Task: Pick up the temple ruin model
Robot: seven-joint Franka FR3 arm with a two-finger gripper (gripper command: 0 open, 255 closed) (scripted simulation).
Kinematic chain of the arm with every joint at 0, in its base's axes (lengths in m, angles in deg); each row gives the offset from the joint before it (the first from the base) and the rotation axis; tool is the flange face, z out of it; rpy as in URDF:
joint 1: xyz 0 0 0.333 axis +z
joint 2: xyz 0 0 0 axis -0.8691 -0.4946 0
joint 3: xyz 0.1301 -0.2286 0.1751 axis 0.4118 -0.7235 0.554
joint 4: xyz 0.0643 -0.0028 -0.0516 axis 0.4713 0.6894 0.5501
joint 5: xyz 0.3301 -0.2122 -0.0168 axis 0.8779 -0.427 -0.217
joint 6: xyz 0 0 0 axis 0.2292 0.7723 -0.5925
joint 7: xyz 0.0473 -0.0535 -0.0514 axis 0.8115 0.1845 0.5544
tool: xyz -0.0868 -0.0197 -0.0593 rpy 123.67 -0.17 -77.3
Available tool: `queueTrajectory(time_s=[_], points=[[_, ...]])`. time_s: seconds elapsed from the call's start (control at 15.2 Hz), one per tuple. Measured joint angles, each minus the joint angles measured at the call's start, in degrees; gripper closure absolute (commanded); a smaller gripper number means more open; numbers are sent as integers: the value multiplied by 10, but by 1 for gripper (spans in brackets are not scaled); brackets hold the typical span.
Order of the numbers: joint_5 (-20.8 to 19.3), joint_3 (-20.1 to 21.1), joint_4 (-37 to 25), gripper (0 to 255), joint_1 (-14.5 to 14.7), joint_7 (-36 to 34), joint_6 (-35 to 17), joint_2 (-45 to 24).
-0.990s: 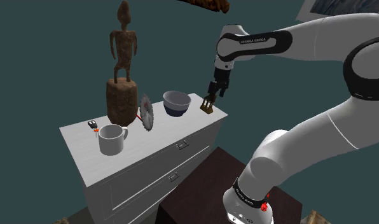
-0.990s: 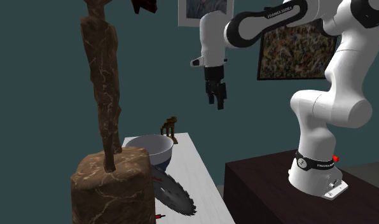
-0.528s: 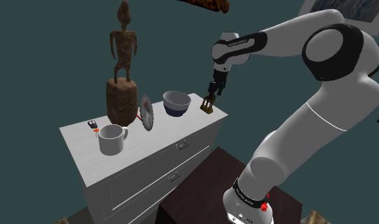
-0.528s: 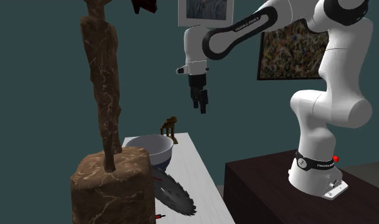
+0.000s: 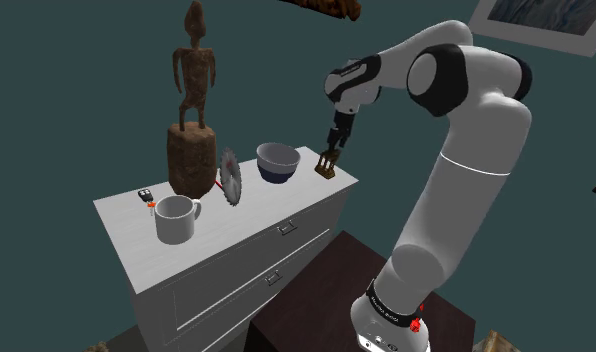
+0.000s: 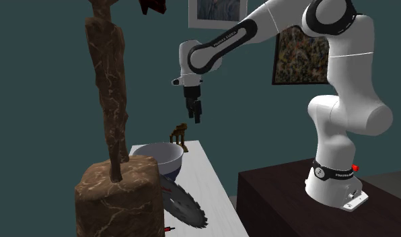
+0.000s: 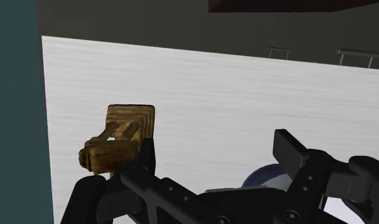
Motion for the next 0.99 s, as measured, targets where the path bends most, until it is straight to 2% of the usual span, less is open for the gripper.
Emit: queueTrajectory(time_s=[0.26, 0.46, 0.66, 0.99], points=[[64, 5, -85, 0, -39, 71, -3, -100], [105, 18, -169, 0, -77, 113, 14, -173], [121, 26, -189, 0, -93, 128, 6, -203], [132, 32, -180, 0, -97, 134, -19, -222]])
